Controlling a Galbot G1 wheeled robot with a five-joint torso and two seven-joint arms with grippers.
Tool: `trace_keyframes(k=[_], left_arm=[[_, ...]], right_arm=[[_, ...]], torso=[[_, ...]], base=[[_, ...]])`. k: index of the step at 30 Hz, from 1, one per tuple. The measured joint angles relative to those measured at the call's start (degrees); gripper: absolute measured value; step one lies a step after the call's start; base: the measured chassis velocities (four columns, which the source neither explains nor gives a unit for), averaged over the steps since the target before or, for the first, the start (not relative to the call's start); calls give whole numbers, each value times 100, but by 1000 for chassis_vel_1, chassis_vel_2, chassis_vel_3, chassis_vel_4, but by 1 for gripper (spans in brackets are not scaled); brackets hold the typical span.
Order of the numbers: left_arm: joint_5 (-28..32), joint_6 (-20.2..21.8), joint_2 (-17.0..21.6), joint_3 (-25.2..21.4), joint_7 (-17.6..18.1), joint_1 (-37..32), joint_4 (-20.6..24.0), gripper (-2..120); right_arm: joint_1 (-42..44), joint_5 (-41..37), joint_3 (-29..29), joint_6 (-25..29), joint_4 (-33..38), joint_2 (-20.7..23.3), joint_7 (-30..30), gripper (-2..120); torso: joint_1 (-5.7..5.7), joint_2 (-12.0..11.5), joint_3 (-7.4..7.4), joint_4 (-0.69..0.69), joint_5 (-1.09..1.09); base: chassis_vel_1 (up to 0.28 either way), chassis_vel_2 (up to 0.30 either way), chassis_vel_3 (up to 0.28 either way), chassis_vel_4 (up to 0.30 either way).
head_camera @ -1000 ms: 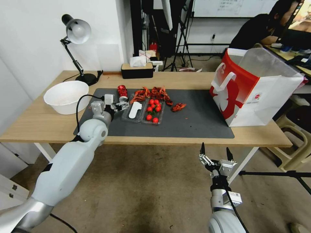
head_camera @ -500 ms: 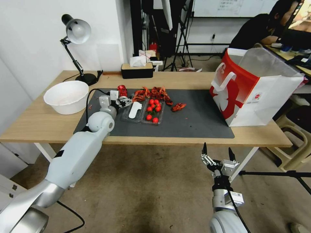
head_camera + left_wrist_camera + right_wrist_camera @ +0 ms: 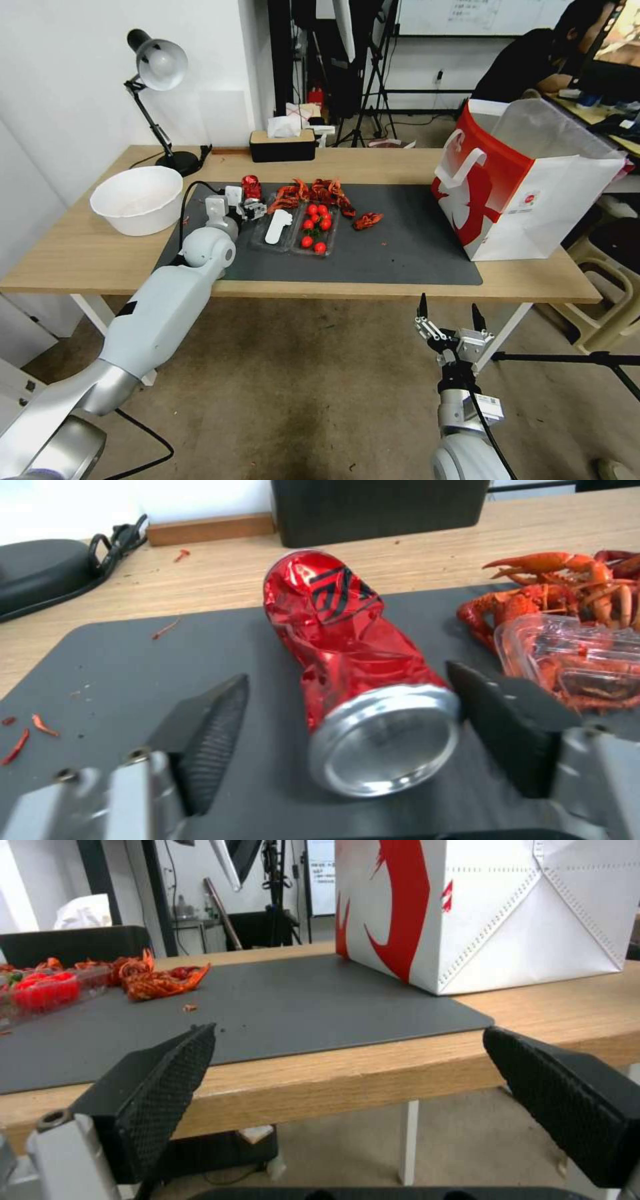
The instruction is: Pick up the trash from the table and place it into the takeout bag.
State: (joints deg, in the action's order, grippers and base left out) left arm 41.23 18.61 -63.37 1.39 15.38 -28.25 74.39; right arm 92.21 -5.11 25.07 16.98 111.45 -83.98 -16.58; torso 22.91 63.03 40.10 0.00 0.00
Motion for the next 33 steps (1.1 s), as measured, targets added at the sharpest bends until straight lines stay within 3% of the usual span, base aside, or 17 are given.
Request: trace_keyframes(k=[5, 6, 7, 10, 27, 33], left_arm=[[-18, 0, -1, 4, -4, 9, -18, 66], [-22, 0, -1, 6, -5, 10, -22, 55], [-27, 0, -1, 9, -6, 11, -26, 52], [-34, 1, 0, 19, -9, 11, -29, 48], [-156, 178, 35, 73, -62, -14, 11, 48], [-265, -268, 65, 228, -349, 176, -27, 48]], right_arm=[[1, 0, 0, 2, 0, 0, -1, 100], [2, 0, 0, 2, 0, 0, -2, 100], [2, -1, 0, 3, 0, -1, -1, 100], [4, -1, 0, 6, -1, -2, -2, 100], [-20, -7, 15, 20, -44, -8, -5, 100], [-33, -9, 17, 20, -59, -19, -7, 100]], torso=[[0, 0, 0, 0, 0], [0, 0, 0, 0, 0], [0, 0, 0, 0, 0], [0, 0, 0, 0, 0], [0, 0, -1, 0, 0], [1, -1, 2, -1, 0]], base=[[0, 0, 0, 0], [0, 0, 0, 0], [0, 0, 0, 0], [0, 0, 0, 0], [0, 0, 0, 0], [0, 0, 0, 0]])
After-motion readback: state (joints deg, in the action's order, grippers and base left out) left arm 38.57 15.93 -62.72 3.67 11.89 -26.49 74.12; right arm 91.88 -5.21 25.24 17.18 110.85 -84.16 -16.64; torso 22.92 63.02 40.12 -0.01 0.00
